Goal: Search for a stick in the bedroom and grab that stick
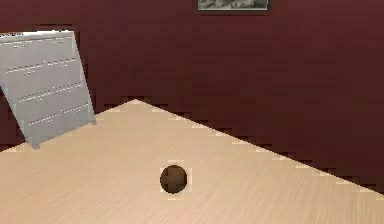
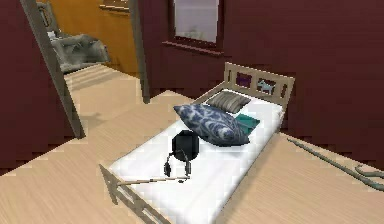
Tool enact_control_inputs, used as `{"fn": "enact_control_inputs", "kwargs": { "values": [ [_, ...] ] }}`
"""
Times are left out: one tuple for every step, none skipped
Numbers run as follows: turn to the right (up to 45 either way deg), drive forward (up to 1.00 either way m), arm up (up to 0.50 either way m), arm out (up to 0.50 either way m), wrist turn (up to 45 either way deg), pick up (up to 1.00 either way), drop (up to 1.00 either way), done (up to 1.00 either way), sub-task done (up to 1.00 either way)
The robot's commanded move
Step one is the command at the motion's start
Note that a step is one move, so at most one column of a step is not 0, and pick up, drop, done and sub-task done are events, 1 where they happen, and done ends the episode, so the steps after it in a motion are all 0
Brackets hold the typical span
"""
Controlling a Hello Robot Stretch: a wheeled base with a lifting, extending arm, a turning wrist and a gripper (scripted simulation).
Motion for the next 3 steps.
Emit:
{"fn": "enact_control_inputs", "kwargs": {
  "values": [
    [-3.0,0.00,0.00,0.00,0.0,0.00,0.00,0.00,0.00],
    [45.0,0.00,0.00,0.00,0.0,0.00,0.00,0.00,0.00],
    [39.0,0.00,0.00,0.00,0.0,0.00,0.00,0.00,0.00]
  ]
}}
